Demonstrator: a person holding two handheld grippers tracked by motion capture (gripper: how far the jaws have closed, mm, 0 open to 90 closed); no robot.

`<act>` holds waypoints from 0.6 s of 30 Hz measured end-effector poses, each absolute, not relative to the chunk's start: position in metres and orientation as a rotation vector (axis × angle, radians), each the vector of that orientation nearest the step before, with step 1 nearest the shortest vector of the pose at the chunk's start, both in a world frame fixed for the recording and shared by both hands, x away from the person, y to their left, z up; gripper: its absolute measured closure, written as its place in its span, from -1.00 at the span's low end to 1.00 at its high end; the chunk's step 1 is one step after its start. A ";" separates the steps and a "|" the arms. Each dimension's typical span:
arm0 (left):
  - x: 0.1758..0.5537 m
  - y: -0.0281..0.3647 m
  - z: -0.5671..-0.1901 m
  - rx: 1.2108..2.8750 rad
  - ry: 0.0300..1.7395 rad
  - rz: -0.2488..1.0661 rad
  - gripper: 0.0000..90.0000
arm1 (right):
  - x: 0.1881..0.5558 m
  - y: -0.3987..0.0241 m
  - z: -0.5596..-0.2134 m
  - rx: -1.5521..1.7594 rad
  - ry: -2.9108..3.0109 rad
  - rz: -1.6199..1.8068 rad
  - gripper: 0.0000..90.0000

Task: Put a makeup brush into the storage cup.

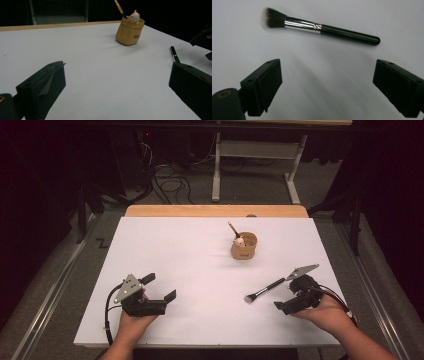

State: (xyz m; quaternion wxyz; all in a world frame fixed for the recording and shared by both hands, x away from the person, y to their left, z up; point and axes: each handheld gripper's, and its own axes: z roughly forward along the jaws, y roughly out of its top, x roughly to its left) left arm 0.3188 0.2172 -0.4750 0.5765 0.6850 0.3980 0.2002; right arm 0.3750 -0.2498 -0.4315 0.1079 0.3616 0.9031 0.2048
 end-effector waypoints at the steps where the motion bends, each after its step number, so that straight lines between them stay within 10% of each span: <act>1: 0.319 0.217 -0.475 1.605 0.931 0.470 -0.96 | 0.376 -0.248 -0.431 1.059 2.664 0.604 -0.81; 18: 0.317 0.216 -0.473 1.607 0.930 0.467 -0.96 | 0.397 -0.224 -0.428 0.929 2.700 0.613 -0.92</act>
